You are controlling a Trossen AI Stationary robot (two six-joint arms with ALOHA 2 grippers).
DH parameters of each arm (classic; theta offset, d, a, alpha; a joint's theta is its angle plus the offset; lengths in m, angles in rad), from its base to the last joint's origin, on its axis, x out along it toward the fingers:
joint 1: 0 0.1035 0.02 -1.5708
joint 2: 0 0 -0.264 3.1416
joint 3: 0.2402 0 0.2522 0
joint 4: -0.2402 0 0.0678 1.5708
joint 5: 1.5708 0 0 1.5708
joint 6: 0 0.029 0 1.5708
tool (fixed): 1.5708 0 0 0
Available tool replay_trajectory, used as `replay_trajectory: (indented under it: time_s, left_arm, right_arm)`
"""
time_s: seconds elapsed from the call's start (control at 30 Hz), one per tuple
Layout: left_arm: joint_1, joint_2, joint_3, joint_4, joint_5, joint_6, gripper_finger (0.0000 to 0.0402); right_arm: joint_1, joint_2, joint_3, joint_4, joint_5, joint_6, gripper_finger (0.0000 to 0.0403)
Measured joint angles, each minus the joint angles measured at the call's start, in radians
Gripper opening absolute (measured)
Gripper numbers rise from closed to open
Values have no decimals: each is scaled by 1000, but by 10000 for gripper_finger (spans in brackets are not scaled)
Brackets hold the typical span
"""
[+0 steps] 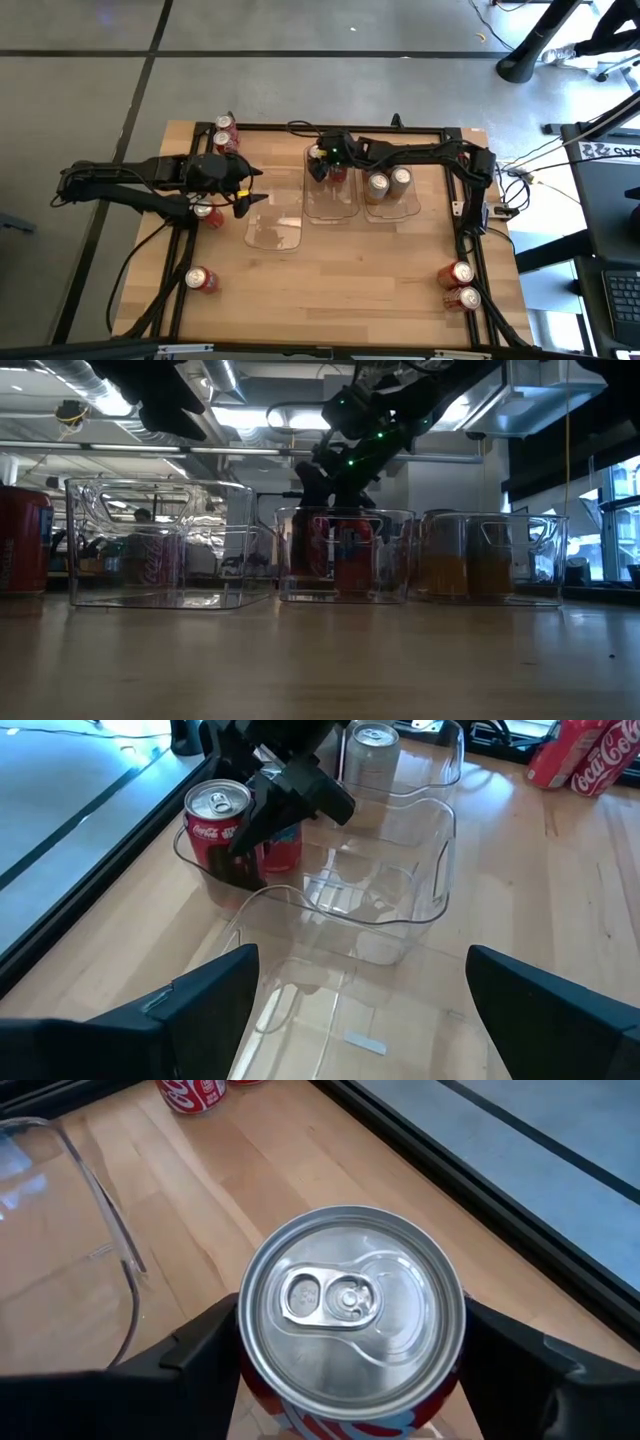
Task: Sort soda cans
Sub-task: Put the top center red soda can into the middle left transparent bin
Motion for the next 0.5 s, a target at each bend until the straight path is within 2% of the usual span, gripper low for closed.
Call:
replay_trajectory:
  time_s: [0.2,0.43,0.5]
  left_arm:
    - [0,0,0,0,0,4,345]
    - [0,0,0,0,0,17,345]
    - [0,0,0,0,0,18,345]
  right_arm:
    - [1,-33,5,-40,-10,-9,287]
    - [30,-118,95,-103,-24,-45,287]
    - [54,-126,127,-100,-64,-64,287]
